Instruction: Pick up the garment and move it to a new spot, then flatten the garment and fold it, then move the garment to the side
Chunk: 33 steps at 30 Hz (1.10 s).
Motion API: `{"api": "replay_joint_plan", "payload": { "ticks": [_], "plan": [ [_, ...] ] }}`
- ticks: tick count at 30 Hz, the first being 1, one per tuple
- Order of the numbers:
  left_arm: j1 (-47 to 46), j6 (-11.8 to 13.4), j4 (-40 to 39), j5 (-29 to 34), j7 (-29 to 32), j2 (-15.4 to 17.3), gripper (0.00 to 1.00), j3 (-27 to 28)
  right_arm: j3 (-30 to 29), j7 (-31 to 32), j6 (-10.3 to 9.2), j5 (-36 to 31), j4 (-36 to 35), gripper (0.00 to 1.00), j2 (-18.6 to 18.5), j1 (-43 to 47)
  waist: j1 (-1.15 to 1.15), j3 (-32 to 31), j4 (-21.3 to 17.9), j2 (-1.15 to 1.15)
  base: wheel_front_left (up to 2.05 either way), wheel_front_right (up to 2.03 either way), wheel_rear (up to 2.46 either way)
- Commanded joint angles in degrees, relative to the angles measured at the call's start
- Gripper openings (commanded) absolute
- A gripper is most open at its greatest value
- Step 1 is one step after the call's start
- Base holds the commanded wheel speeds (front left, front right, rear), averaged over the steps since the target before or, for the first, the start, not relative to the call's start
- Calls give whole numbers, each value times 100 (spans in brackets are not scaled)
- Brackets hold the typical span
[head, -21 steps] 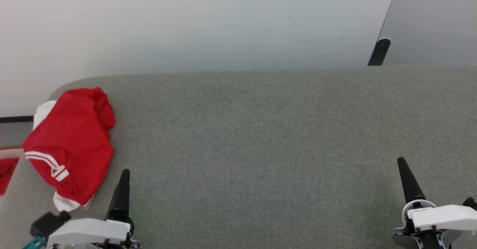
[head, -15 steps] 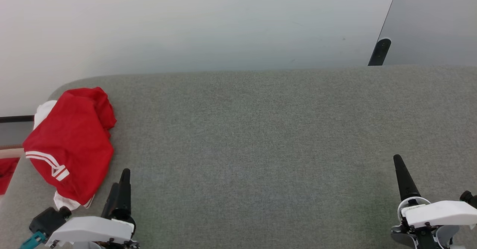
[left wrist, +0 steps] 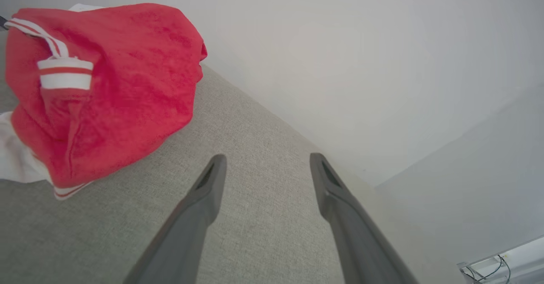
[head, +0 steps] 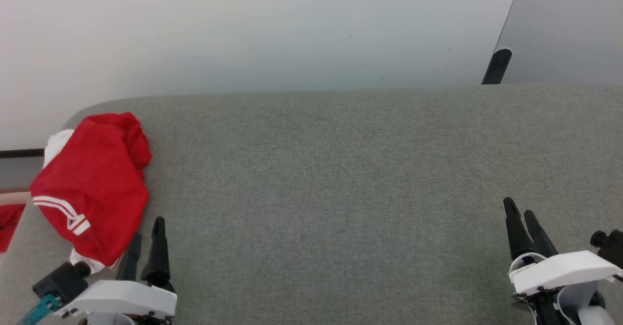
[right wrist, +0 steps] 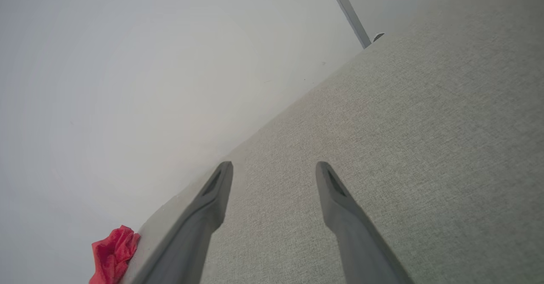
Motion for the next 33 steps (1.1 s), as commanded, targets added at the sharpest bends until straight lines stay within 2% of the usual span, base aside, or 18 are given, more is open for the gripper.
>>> {"api": "replay_joint_plan", "payload": {
  "ticks": [1,19,33],
  "plan": [
    [-62,-12,-100,296,-67,59,100,12,-2,-62,-2,-305,-30,100,-47,-201,0,7,1,0,0,0,0],
    [-12,13,-232,1805,-357,92,100,-4,81,-378,-3,-2336,77,100,-110,-365,0,55,-12,0,0,0,0],
    [66,-25,-218,2667,-558,129,100,-56,96,-584,-4,-3059,128,100,-69,-417,0,31,-35,0,0,0,0]
  ]
}}
